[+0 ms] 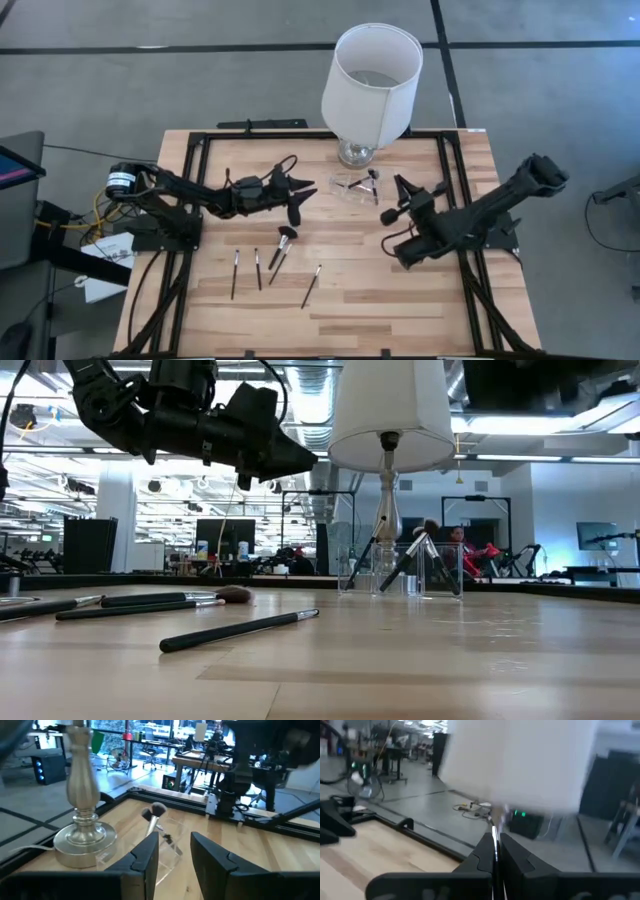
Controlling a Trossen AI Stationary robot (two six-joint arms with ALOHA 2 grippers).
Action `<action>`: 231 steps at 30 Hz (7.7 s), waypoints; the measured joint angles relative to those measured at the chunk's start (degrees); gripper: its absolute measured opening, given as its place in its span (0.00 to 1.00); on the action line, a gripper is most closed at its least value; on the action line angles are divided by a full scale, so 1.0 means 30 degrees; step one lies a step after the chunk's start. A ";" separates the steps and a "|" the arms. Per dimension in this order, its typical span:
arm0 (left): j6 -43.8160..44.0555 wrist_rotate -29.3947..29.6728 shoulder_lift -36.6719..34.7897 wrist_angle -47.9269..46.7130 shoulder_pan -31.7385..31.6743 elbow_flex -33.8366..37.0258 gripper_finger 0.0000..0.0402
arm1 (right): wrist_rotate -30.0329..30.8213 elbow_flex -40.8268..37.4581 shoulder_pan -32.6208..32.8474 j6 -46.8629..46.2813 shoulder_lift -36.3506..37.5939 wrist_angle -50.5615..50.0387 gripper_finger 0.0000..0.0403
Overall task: Put items in baskets/containers
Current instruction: Put the liner brush into the transparent organizer
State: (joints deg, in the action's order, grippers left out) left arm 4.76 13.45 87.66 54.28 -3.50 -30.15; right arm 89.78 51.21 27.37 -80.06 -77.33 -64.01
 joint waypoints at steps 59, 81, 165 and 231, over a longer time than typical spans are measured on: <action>0.3071 -0.5581 0.6730 0.4744 0.3238 -0.4998 0.28 | -1.0646 0.2372 -0.1458 2.1380 -0.3124 2.5561 0.01; 0.1089 -0.3018 -0.0978 0.4681 0.1974 0.1104 0.28 | -1.4463 -0.0042 -0.2328 2.8951 -0.3115 3.3307 0.01; -0.1641 -0.4452 -0.2747 0.6994 0.1278 0.2135 0.28 | -3.1223 0.0084 -0.9149 2.5831 -1.0889 4.8954 0.02; -0.1433 -0.4357 -0.3038 0.7504 0.1344 0.2470 0.10 | -3.0447 0.0119 -0.9251 2.6329 -1.0872 4.7779 0.02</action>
State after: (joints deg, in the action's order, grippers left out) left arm 0.46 0.38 78.54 76.79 0.54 -22.74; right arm -1.56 51.57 -0.38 -1.08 -109.94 79.32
